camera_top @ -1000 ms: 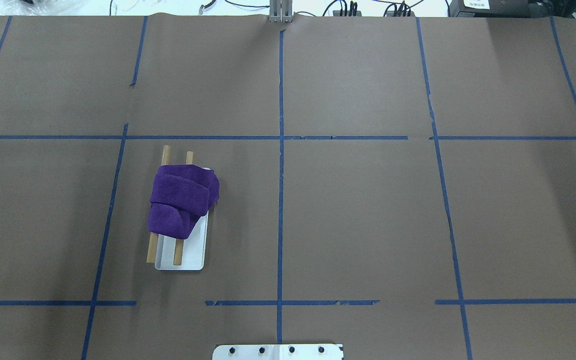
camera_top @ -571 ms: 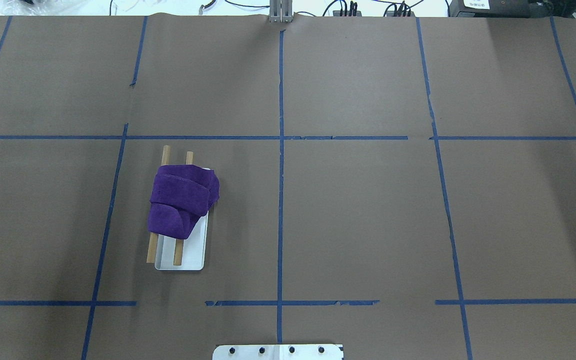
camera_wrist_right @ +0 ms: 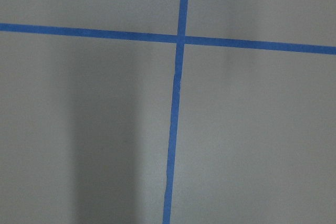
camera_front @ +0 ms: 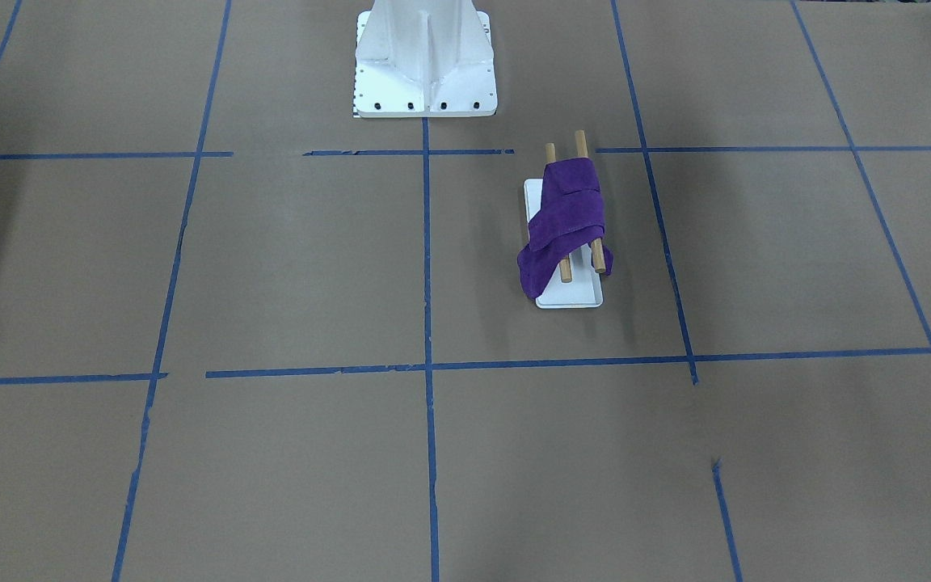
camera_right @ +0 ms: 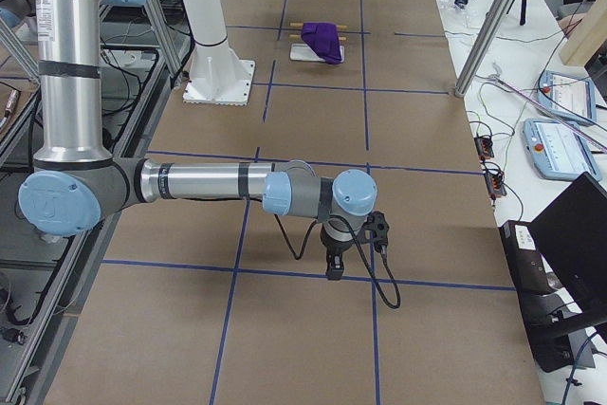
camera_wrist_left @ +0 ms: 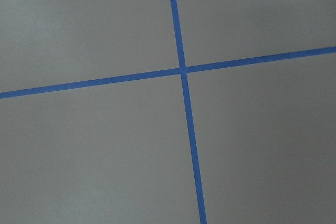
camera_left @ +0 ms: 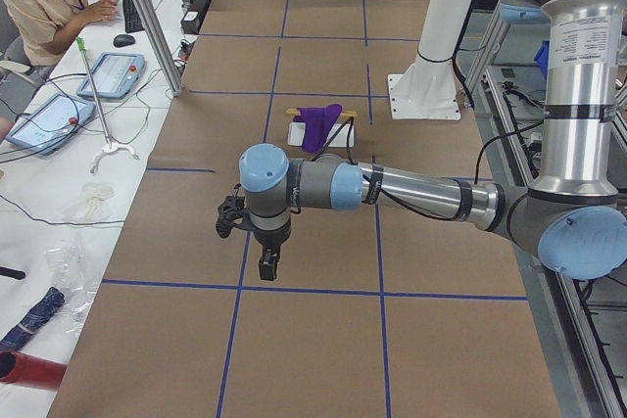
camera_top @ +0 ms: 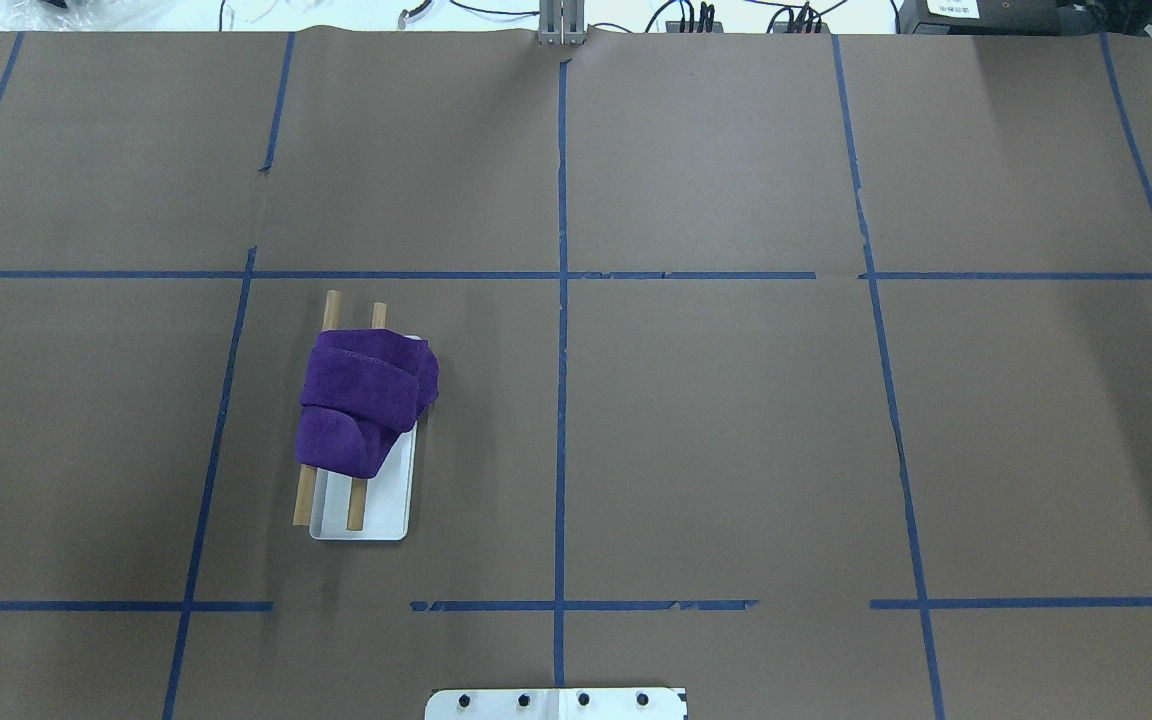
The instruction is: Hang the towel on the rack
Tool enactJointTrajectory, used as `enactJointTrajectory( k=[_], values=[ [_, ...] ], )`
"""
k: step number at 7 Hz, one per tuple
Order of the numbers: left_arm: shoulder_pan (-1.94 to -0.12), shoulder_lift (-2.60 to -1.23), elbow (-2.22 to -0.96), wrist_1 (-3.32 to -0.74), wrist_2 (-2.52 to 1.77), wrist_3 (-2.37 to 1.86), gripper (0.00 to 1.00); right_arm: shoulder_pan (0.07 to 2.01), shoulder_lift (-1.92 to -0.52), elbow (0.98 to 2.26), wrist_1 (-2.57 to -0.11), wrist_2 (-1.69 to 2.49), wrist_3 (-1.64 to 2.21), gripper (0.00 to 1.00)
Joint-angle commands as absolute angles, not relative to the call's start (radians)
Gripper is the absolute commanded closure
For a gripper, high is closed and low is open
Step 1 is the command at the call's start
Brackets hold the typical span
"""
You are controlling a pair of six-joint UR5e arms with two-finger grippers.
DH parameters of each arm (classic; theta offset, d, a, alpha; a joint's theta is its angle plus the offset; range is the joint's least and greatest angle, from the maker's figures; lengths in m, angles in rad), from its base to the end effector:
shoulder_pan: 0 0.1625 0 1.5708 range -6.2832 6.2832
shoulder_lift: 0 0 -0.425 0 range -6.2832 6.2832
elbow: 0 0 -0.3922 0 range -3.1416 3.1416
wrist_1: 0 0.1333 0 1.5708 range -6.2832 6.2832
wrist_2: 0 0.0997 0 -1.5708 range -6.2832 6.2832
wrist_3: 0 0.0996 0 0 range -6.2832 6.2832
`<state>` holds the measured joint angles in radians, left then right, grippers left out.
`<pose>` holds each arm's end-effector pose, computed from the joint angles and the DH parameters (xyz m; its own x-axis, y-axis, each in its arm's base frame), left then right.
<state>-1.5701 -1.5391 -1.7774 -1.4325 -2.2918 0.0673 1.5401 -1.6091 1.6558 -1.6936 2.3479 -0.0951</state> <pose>-0.0672 -0.4752 0.5902 0.7494 0.0918 -0.6557 -0.0512 0.9954 0.0809 0.0490 -0.4712 0.6473 0.7081 -0.0634 0.7032 0.0983 0.9951 -0.0093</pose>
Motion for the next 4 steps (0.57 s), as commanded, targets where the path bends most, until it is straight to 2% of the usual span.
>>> enactJointTrajectory(
  k=[1, 4],
  values=[
    [-1.569, -1.540, -1.764, -1.430, -2.296, 0.081, 0.00, 1.540, -1.609, 1.657, -1.694, 2.349, -0.095, 0.00],
    [-1.562, -1.545, -1.764, -1.419, -2.298, 0.184, 0.00, 1.539, -1.609, 1.657, -1.694, 2.349, -0.095, 0.00]
  ],
)
